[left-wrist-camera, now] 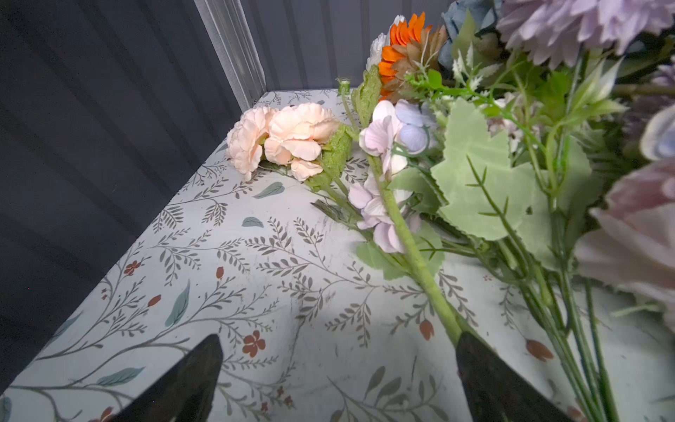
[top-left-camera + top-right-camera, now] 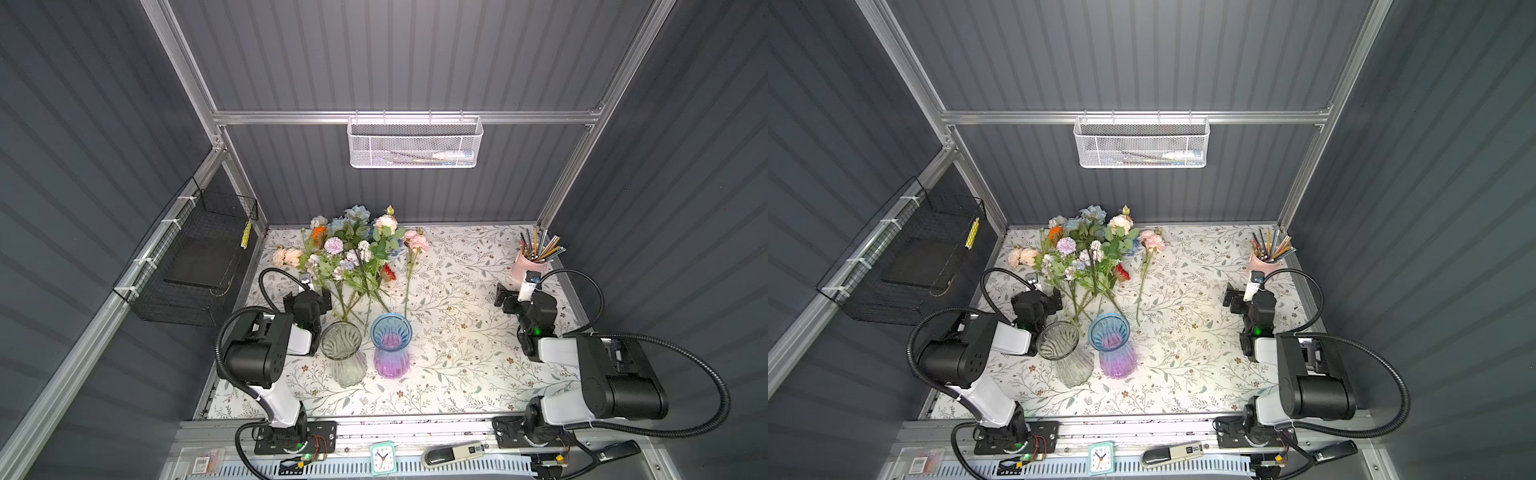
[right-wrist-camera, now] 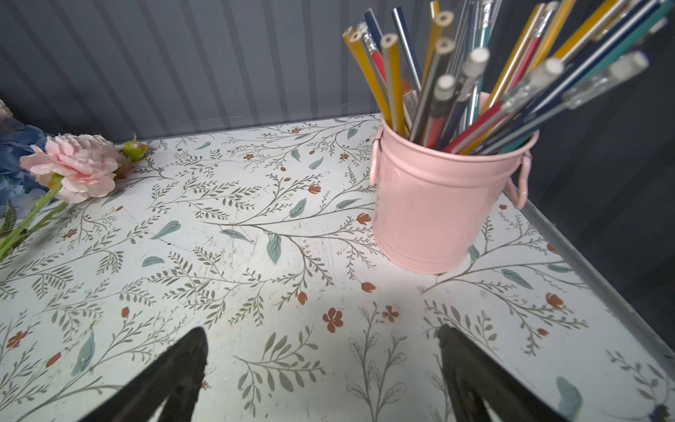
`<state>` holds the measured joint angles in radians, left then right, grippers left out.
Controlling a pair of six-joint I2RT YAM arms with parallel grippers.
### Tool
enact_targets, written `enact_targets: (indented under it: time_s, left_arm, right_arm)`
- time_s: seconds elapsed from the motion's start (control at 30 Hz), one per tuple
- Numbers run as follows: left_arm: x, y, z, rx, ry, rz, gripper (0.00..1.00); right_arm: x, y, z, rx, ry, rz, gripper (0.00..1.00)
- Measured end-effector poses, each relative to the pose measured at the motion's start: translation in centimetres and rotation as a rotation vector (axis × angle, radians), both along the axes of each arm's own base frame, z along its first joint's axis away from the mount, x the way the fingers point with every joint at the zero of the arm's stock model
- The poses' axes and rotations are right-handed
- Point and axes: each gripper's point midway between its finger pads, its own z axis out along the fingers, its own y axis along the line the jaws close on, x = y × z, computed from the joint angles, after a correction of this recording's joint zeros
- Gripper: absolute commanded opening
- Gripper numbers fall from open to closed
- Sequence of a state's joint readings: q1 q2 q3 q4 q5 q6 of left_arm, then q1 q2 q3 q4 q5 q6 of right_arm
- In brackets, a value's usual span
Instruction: Arrange the flowers into the vase
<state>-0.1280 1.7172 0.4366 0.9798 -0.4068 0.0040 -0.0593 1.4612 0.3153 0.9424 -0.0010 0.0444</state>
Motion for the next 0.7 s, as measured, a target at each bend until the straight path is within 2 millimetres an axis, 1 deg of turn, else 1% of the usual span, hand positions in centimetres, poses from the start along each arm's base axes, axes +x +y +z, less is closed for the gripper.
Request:
enact_targets:
  time_s: [0.3, 0.7]
  left_arm:
    - [0.0, 0.0, -0.01, 0.0, 0.0, 0.0, 1.0]
    - [0.0, 0.0, 0.0, 0.0, 0.0, 0.0, 1.0]
  right_arm:
    - [0.02, 0.51, 0.0, 0.008, 0.0, 0.029, 0.99]
    - [0.02, 0.6, 0.0, 0.01, -0.001, 0.035, 0.99]
